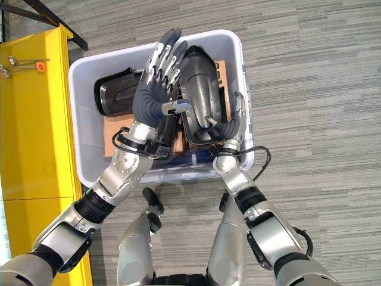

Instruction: Move parts from the plastic box to the shelf.

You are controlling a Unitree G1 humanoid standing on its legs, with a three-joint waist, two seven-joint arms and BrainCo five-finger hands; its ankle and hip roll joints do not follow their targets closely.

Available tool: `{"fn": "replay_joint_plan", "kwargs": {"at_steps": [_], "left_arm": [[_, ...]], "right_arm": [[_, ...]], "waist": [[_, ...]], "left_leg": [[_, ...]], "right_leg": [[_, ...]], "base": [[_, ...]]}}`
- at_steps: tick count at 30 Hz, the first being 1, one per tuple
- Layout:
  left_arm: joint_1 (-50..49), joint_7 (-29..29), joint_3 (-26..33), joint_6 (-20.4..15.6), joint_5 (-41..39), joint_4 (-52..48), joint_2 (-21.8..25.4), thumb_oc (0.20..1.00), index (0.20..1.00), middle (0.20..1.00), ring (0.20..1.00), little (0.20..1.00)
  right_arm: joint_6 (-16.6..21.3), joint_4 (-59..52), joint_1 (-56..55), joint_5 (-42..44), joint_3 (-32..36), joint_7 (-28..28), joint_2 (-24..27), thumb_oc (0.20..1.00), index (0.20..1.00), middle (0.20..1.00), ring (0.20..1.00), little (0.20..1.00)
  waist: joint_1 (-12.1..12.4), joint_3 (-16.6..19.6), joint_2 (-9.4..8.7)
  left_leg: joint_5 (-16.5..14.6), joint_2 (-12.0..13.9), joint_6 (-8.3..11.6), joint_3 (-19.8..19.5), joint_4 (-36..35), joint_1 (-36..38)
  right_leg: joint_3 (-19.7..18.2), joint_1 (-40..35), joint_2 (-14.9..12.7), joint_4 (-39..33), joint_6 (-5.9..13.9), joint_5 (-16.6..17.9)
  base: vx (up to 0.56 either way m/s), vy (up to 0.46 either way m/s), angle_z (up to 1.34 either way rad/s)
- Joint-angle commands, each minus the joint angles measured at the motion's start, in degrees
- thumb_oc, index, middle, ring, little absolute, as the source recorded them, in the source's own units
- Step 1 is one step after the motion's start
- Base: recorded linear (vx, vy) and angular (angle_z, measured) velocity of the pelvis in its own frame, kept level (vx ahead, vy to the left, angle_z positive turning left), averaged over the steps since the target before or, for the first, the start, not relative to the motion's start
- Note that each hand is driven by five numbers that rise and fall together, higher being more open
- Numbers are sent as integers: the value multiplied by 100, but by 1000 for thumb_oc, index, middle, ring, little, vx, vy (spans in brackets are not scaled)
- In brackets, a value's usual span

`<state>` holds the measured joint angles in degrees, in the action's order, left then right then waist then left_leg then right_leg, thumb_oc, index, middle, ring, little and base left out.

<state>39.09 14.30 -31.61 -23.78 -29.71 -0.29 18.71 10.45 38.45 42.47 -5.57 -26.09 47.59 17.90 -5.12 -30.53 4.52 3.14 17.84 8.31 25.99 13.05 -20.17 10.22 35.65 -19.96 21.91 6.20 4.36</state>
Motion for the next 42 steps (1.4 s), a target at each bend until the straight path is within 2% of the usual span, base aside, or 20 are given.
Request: {"fn": "replay_joint_plan", "kwargs": {"at_steps": [1, 4, 11, 12, 15, 16, 23, 25, 28, 33, 37, 42], "left_arm": [[21, 150, 5, -233, 174, -457, 77, 1000, 1000, 1000, 1000, 1000], [12, 205, 9, -227, 207, -474, 75, 1000, 1000, 1000, 1000, 1000], [-64, 307, 111, -236, 418, -530, 59, 1000, 1000, 1000, 1000, 1000], [-76, 507, 158, -272, 508, -533, 84, 1000, 1000, 1000, 1000, 1000], [-136, 808, 242, -343, 342, -510, 92, 1000, 1000, 1000, 1000, 1000], [-165, 845, 315, -372, 376, -413, 78, 1000, 1000, 1000, 1000, 1000], [-172, 741, 326, -279, 439, -223, -1, 1000, 1000, 1000, 1000, 1000], [-174, 664, 310, -223, 470, -198, -43, 1000, 1000, 1000, 1000, 1000], [-221, 433, 253, -93, -86, -207, -112, 1000, 1000, 1000, 1000, 1000], [-273, 448, 225, -22, -151, -194, -215, 1000, 1000, 1000, 1000, 1000], [-318, 377, 219, 318, -116, -98, -211, 1000, 1000, 1000, 1000, 1000], [-298, 520, 196, 649, 138, 125, -104, 1000, 1000, 1000, 1000, 1000]], "right_arm": [[404, -492, 241, -468, -11, 233, -4, 1000, 1000, 1000, 1000, 1000], [560, -837, 193, -593, 6, 188, 10, 1000, 1000, 1000, 1000, 1000], [203, -1133, 24, -155, 11, 17, -90, 1000, 1000, 1000, 1000, 1000], [-55, -1110, -5, -61, -24, -44, -114, 1000, 1000, 1000, 1000, 1000], [-152, -980, -22, 258, -33, 121, -127, 1000, 1000, 1000, 1000, 1000], [-73, -794, -14, 427, -32, 250, -168, 1000, 1000, 1000, 1000, 1000], [-339, -274, 133, 881, 169, 404, -255, 1000, 1000, 1000, 1000, 1000], [-361, -89, 203, 858, 229, 548, -246, 1000, 1000, 1000, 1000, 1000], [-211, -19, 290, 662, 307, 671, -223, 1000, 1000, 1000, 1000, 1000], [-268, -36, 318, 883, 311, 372, -267, 1000, 1000, 1000, 1000, 1000], [-522, 7, 322, 984, 204, 5, -241, 1000, 1000, 1000, 1000, 1000], [-527, 202, 386, 1051, 144, -120, -204, 1000, 1000, 1000, 1000, 1000]], "waist": [[142, 74, 116], [118, 74, 116], [114, 74, 87], [124, 74, 81], [160, 74, 76], [191, 74, 67], [294, 74, 31], [304, 74, 48], [309, 74, 82], [296, 74, 111], [312, 74, 138], [346, 74, 145]], "left_leg": [[-401, -75, -109, -101, 200, -400], [-401, -87, -108, -121, 190, -405], [-425, -110, -116, -129, 195, -423], [-424, -102, -115, -128, 196, -445], [-418, -107, -112, -147, 190, -465], [-409, -111, -115, -175, 181, -488], [-379, -114, -85, -243, 150, -607], [-354, -115, -74, -231, 114, -630], [-340, -120, -73, -223, 106, -639], [-315, -125, -64, -187, 92, -685], [-301, -121, -58, -170, 123, -748], [-273, -94, -38, -188, 164, -853]], "right_leg": [[223, -165, 415, 559, -59, -1176], [193, -156, 413, 562, -46, -1174], [195, -128, 416, 586, -52, -1190], [206, -106, 414, 592, -55, -1191], [221, -101, 409, 589, -64, -1192], [232, -87, 412, 582, -64, -1178], [352, -33, 388, 620, -58, -1185], [358, -6, 387, 608, -57, -1176], [371, 7, 377, 617, -54, -1172], [353, 68, 378, 607, -53, -1158], [362, 137, 360, 666, -70, -1172], [396, 228, 345, 718, -78, -1172]], "base": [[0, 0, 0], [0, 0, 0], [0, 0, 0], [0, 0, 0], [-7, -14, 0], [-29, -52, -1], [-22, -41, 0], [0, 0, 0], [0, 0, 0], [0, 0, 0], [0, 0, 0], [0, -6, 0]]}}
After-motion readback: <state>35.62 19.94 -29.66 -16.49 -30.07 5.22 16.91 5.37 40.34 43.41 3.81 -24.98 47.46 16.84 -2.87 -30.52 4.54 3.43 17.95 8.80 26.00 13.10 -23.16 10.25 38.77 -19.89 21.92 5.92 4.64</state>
